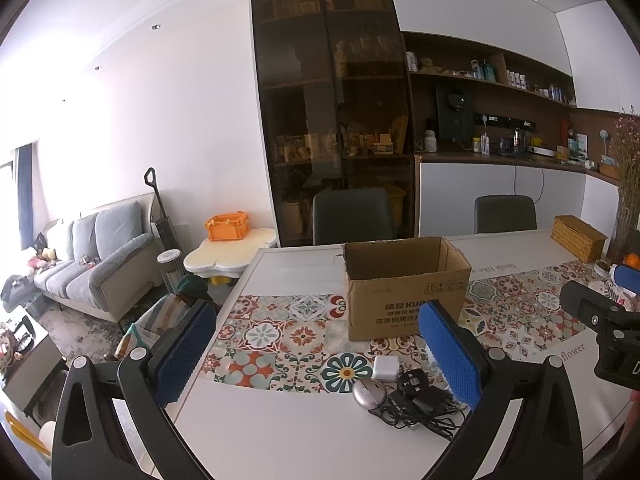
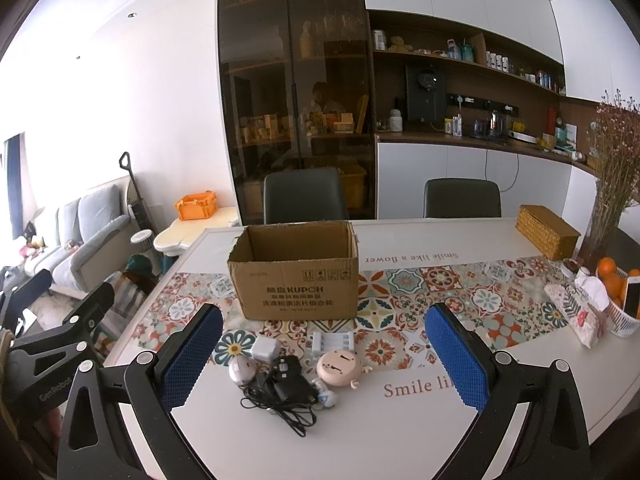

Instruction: Organize rigid objects

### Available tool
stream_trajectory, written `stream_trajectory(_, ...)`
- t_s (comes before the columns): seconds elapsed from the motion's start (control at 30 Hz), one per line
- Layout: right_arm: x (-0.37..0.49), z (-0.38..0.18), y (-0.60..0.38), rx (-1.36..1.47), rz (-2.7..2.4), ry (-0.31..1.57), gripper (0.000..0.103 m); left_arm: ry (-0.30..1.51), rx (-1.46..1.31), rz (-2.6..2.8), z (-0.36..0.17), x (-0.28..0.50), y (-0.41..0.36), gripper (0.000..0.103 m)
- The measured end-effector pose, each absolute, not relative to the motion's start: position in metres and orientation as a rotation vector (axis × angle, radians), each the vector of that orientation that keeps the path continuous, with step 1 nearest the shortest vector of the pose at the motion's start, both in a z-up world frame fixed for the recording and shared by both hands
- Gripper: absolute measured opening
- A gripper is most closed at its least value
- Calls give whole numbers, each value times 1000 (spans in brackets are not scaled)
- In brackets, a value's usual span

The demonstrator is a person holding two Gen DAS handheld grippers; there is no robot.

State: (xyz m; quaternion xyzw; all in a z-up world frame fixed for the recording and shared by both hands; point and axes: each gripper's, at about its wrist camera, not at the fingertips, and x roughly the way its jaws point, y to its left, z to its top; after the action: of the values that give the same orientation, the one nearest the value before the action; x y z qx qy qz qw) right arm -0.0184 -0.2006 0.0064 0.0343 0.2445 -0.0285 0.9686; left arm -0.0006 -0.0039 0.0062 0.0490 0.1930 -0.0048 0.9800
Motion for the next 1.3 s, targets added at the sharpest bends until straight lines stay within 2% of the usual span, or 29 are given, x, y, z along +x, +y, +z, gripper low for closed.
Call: stream_trajectory(1.3, -16, 9, -201, 67, -59, 492, 102, 370, 107, -15, 8, -4, -4, 103)
